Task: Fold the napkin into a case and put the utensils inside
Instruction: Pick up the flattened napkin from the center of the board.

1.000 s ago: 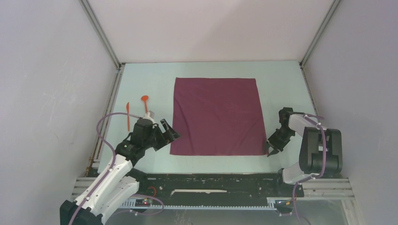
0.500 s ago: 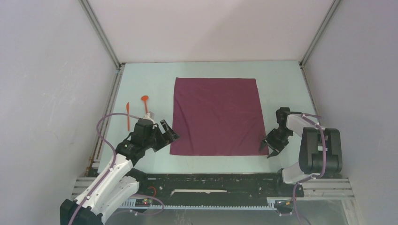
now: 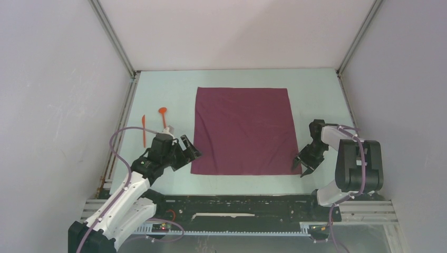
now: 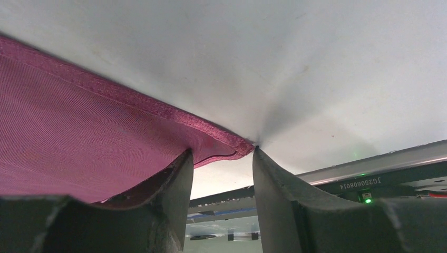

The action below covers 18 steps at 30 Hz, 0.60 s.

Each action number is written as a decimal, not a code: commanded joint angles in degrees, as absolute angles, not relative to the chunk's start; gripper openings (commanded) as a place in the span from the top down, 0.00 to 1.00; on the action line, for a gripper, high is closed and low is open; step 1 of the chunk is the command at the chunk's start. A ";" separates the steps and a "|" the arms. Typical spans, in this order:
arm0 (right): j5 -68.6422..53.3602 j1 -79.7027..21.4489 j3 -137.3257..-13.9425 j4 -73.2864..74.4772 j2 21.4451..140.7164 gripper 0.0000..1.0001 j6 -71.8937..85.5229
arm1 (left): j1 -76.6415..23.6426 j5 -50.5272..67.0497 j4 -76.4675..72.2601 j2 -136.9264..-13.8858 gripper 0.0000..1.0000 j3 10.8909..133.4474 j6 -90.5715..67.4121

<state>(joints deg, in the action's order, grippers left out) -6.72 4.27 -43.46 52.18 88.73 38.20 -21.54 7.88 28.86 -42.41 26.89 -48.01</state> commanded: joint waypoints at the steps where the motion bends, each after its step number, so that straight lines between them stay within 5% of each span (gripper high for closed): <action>1: 4.63 4.83 -43.59 46.53 91.17 0.48 37.78 | -21.89 8.02 27.69 -42.85 0.11 27.42 -47.11; 18: 5.45 3.80 -44.65 46.05 93.42 0.48 37.94 | -21.93 8.48 27.73 -42.15 0.11 26.99 -47.38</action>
<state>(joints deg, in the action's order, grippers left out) -4.19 3.99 -45.45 53.69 90.35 37.63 -21.54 7.94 28.84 -42.85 26.89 -48.01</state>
